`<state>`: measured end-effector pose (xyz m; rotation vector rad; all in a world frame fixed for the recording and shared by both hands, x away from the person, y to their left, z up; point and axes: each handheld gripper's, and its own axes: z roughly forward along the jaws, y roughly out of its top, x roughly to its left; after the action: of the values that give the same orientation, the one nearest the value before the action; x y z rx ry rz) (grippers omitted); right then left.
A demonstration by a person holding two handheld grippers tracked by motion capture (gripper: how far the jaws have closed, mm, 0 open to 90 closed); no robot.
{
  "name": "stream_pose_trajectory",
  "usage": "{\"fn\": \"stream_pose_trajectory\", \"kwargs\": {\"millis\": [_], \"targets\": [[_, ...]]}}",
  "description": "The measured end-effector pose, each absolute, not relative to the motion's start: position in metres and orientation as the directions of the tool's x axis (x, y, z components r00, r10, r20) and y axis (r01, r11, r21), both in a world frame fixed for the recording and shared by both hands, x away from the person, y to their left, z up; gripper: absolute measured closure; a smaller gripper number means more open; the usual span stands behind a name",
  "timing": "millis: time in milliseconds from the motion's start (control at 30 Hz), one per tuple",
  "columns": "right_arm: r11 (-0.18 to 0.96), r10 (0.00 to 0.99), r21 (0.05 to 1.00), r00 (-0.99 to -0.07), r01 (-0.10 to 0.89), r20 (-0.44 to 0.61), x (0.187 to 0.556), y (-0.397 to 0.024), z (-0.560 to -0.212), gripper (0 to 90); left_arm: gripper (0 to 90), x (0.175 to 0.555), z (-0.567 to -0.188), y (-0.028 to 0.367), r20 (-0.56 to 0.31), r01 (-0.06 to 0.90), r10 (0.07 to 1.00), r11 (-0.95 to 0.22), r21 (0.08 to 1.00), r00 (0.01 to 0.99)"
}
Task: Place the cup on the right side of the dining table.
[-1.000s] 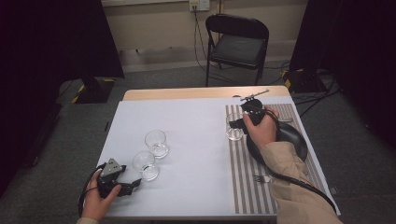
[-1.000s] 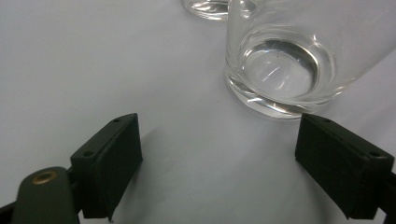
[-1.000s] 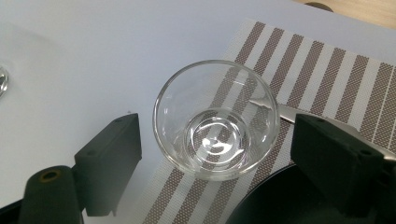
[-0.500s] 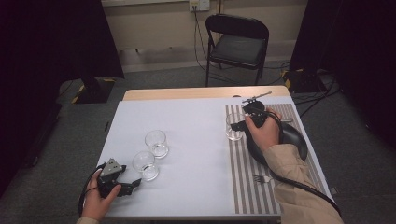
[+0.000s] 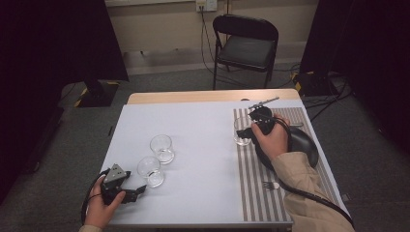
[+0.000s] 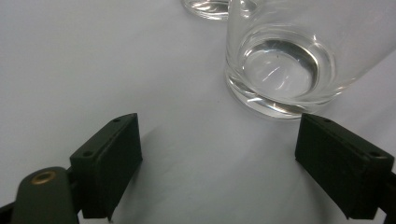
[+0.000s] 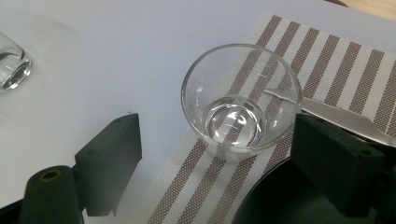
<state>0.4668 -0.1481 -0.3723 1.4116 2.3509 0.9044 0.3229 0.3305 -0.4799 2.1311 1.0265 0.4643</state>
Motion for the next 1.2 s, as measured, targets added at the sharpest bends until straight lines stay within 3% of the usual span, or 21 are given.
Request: {"fn": "stream_pose_trajectory", "kwargs": {"millis": [1200], "targets": [[0.385, 0.821, 0.615, -0.559, 0.689, 0.113, 0.446, -0.142, -0.384, 16.0, 13.9, 0.323, -0.480, 0.331, 0.012, 0.528, 0.785, -0.428, 0.734, 0.619]]}}
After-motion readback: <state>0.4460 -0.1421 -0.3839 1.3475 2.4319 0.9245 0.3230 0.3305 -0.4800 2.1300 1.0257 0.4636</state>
